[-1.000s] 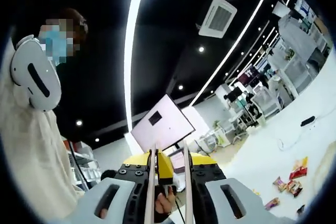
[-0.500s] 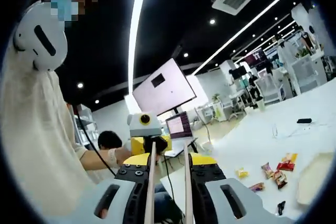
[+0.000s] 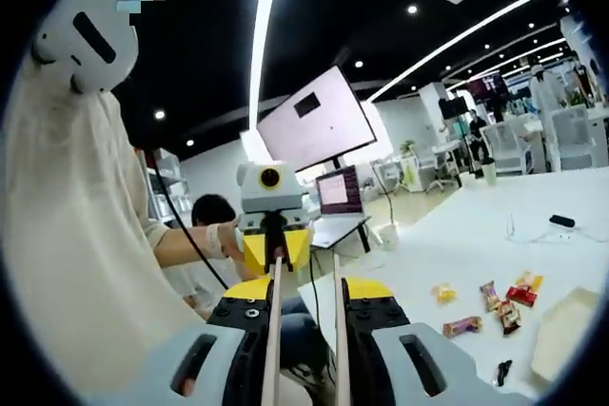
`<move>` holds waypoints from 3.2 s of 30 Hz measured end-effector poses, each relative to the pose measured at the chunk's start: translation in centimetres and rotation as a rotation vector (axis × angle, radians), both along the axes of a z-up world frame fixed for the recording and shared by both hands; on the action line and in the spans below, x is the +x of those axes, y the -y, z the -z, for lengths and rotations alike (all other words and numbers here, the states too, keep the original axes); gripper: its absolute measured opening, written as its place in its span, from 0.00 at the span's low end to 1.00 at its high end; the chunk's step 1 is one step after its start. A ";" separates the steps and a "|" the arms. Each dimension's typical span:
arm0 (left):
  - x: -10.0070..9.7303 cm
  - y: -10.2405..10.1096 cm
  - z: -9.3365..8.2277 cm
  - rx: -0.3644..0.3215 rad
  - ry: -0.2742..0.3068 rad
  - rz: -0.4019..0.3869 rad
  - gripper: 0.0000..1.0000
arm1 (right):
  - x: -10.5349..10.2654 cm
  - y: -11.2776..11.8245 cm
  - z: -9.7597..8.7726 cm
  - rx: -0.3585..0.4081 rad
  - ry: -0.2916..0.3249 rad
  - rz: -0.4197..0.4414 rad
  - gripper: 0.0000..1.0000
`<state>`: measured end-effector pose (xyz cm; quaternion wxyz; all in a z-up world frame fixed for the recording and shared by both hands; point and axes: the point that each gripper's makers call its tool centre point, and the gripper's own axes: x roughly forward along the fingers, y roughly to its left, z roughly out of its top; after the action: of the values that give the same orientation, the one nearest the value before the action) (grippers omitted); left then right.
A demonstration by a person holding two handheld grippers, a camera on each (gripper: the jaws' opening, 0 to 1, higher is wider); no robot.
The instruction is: Place the target food into the container with the food tongs after gripping and lifting it, then release it inside without dropping or visibly crushing the food.
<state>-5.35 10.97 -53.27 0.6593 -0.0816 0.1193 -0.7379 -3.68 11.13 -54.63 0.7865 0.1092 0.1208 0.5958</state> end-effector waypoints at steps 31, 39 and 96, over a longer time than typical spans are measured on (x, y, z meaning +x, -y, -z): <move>-3.2 -7.2 -1.1 -0.192 -0.096 0.004 0.00 | -2.6 -7.3 -1.9 0.212 -0.131 0.024 0.34; -3.5 -8.8 -1.6 -0.274 -0.120 -0.007 0.00 | -2.4 -9.1 -3.0 0.294 -0.176 0.046 0.35; -1.3 4.2 -0.9 -0.209 -0.198 -0.097 0.01 | -0.4 2.7 -2.0 0.226 -0.157 -0.022 0.27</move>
<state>-6.61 6.80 -52.33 0.6670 -0.2277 0.1022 -0.7020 -4.03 8.48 -52.63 0.7508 0.2421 0.1155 0.6036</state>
